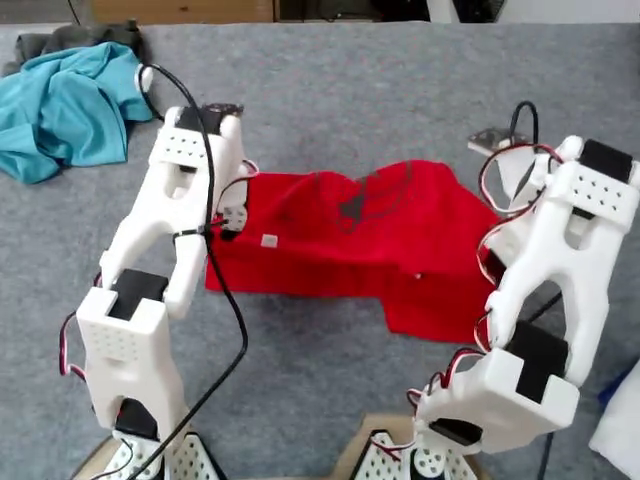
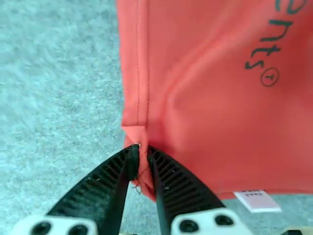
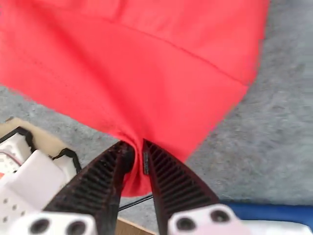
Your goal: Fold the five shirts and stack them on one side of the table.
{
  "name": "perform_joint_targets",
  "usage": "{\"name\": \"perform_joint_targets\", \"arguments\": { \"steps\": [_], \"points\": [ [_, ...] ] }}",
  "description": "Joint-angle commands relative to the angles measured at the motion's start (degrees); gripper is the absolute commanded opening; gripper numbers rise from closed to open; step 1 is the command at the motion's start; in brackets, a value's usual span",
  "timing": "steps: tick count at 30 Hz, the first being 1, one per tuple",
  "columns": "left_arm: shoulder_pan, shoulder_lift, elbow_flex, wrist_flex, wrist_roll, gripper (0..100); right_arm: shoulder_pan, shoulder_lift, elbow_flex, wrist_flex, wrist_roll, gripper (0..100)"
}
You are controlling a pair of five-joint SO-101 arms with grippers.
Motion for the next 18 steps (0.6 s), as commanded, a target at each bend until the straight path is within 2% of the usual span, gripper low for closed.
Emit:
{"name": "perform_joint_targets", "arguments": {
  "steps": [1,18],
  "points": [
    [0.44,-0.66,3.6,-3.6,0.0,2,0.84,-3.74,1.19,0.7,2.02,0.5],
    [0.44,-0.66,5.54,-4.13,-0.18,2,3.38,-3.65,8.22,0.7,6.59,0.5]
  ]
}}
